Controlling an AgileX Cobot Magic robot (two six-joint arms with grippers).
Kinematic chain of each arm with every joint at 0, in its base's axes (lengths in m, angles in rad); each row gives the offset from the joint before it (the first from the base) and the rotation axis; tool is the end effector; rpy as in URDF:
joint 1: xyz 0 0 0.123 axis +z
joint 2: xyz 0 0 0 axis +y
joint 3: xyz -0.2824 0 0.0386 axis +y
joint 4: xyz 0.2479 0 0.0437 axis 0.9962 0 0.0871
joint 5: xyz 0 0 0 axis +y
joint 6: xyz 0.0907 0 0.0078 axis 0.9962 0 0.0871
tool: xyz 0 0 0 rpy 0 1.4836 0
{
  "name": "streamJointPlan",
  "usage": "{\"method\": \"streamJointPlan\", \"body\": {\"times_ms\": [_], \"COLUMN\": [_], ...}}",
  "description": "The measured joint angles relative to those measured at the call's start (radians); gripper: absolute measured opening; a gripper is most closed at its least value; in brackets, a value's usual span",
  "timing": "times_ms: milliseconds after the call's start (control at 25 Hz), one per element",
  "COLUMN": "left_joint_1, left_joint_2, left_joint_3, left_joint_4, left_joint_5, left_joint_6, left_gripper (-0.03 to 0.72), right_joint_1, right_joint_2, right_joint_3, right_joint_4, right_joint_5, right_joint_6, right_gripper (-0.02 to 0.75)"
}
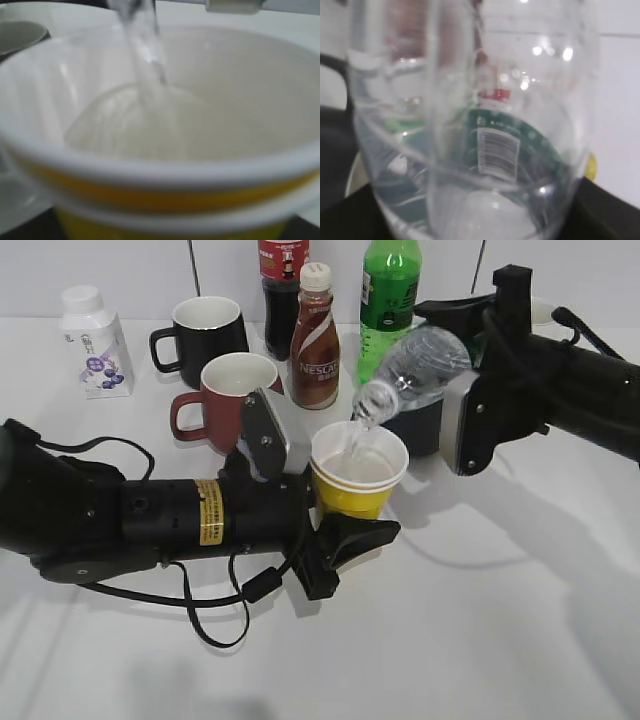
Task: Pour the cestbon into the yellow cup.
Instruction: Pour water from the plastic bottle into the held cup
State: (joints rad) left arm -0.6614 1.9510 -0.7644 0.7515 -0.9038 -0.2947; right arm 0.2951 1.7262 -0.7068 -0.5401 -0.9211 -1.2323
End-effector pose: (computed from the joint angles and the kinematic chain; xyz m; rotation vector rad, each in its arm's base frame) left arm 0.2432 -0.2511 0.1309 1.1754 1.5595 -0.8303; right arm 0.3065 0.1321 0.2005 -1.5274 0.7176 -0.6263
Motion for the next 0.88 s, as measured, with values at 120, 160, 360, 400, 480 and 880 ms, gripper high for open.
{"method": "streamJointPlan", "body": {"times_ms": [120,160,360,400,480,880], "left_joint_1": [0.001,0.002,0.004,0.004,0.004,0.063], "left_joint_2": [0.0,0.001,0.0,-0.002,-0.011,-0.079], "left_joint_3": [0.0,0.0,0.0,0.0,0.0,0.028], "left_joint_4": [0.0,0.0,-0.006,-0.012,-0.026,-0.045], "left_joint_5": [-0.005,-0.005,-0.006,-0.006,-0.006,-0.01], "left_joint_6": [0.0,0.0,0.0,0.0,0.0,0.0], "left_gripper": [0.437,0.437,0.437,0.437,0.437,0.437], "right_joint_1": [0.0,0.0,0.0,0.0,0.0,0.0], "right_joint_2": [0.0,0.0,0.0,0.0,0.0,0.0], "right_joint_3": [0.0,0.0,0.0,0.0,0.0,-0.032], "right_joint_4": [0.001,0.0,-0.044,-0.054,-0.07,0.086], "right_joint_5": [-0.003,-0.004,-0.033,-0.052,-0.095,-0.184], "right_joint_6": [0.107,0.141,0.399,0.466,0.607,1.063], "right_gripper": [0.462,0.462,0.462,0.462,0.462,0.462]}}
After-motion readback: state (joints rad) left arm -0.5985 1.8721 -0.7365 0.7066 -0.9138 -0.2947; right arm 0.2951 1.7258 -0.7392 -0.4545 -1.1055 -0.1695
